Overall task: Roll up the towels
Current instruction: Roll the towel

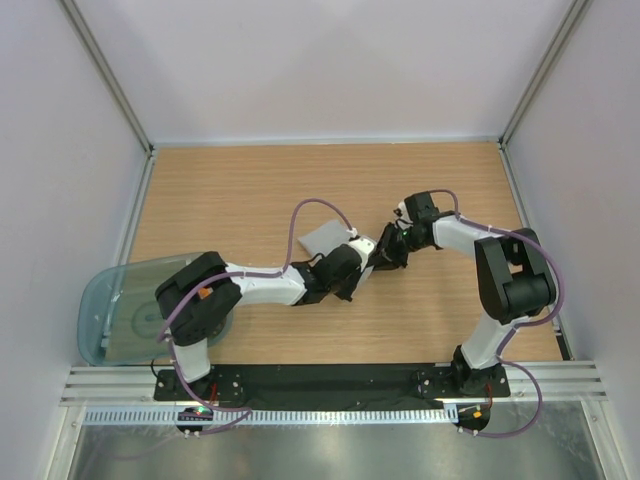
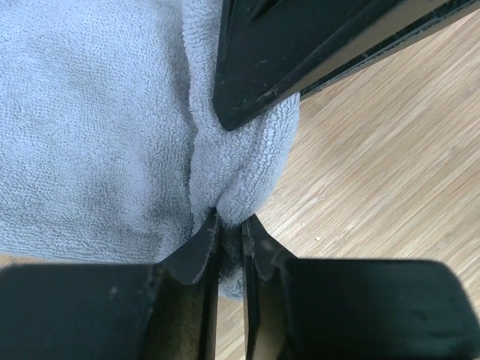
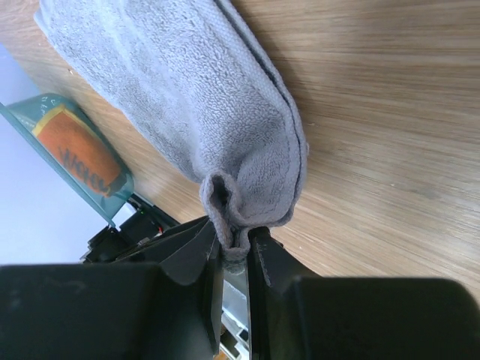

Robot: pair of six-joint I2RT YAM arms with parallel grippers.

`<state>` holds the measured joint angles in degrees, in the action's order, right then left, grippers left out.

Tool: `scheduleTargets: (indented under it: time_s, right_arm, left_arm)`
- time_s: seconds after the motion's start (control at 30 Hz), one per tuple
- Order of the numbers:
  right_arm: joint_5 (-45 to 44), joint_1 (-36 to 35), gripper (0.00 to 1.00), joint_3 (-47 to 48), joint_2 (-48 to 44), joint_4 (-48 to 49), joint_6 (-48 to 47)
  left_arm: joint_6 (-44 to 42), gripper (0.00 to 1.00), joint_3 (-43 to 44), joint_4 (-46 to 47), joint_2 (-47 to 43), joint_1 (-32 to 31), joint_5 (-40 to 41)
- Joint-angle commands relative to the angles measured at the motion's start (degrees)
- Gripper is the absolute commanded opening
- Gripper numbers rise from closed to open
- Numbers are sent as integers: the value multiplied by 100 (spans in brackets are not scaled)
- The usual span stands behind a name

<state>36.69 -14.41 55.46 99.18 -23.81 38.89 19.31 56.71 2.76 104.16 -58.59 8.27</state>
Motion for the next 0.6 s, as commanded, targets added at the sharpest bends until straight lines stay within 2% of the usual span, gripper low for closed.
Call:
scheduleTargets:
  time_s: [0.0, 0.07, 0.17, 0.2, 0.3, 0.57]
  right_arm:
    - [251, 114, 1, -62, 23, 8, -136]
    - [15, 158, 2, -53, 32, -123, -233]
    - [-616, 167, 29, 87, -30, -473, -470]
    - [-758, 158, 47, 140, -91, -571, -514]
    - [-1277, 176, 68, 430, -301, -905, -611]
    - [-2516, 273, 76, 1046, -987, -1634, -690]
  left_arm:
    - [169, 10, -55, -767, 157, -21, -282]
    - [266, 7, 199, -1057, 210, -12, -387]
    - [512, 5, 586, -1462, 254, 40, -660]
    - [617, 5, 691, -1550, 280, 75, -773]
    - [941, 1, 1157, -2199, 491, 268, -1336]
    - [1681, 0, 1264, -2140, 447, 866, -2847]
